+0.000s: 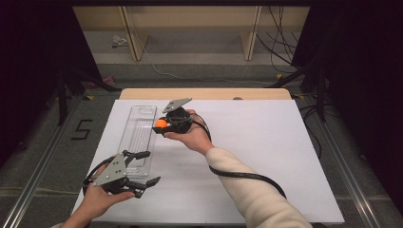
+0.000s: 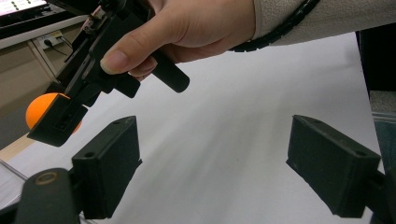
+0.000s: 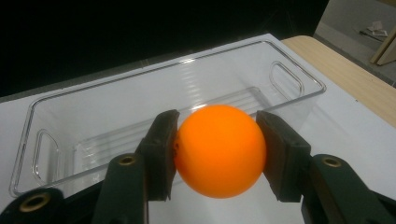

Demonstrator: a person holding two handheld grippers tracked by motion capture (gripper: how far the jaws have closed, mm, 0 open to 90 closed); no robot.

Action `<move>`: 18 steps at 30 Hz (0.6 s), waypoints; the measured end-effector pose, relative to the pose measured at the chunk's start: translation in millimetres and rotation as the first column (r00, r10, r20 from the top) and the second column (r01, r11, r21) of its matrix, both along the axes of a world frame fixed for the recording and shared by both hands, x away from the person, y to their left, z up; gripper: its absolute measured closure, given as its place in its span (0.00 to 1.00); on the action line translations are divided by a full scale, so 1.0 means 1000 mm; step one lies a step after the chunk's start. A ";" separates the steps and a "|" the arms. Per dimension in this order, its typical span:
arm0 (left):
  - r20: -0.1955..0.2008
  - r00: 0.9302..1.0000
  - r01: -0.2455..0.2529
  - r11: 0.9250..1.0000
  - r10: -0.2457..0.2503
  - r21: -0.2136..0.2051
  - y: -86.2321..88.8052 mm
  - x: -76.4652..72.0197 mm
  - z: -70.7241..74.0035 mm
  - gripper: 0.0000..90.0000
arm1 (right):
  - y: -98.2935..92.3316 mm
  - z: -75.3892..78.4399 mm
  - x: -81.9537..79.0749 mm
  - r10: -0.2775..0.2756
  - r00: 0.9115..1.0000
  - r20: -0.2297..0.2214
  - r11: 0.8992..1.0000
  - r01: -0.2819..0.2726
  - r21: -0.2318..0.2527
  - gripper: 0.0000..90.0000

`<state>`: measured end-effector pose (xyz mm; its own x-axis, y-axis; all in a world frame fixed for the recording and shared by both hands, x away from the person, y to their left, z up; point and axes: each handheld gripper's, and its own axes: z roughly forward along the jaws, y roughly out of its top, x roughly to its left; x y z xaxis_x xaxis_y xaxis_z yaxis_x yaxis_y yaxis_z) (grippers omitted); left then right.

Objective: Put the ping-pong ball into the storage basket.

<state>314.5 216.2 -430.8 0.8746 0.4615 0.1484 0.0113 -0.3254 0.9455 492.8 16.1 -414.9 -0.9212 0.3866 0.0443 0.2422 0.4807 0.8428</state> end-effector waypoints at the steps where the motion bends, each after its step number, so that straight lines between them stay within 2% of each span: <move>1: 0.000 1.000 0.000 1.000 0.000 0.000 0.000 0.000 0.000 0.18 | 0.000 0.000 0.000 0.001 1.000 0.000 1.000 -0.001 -0.001 0.57; 18: 0.000 1.000 0.001 1.000 -0.001 -0.001 0.000 0.000 0.000 0.18 | 0.008 0.001 0.001 0.010 1.000 -0.002 1.000 -0.010 -0.002 0.57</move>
<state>314.3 216.0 -430.8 0.8751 0.4606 0.1484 0.0105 -0.3248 0.9457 493.7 24.5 -414.1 -0.9249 0.3774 0.0450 0.2388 0.4849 0.8413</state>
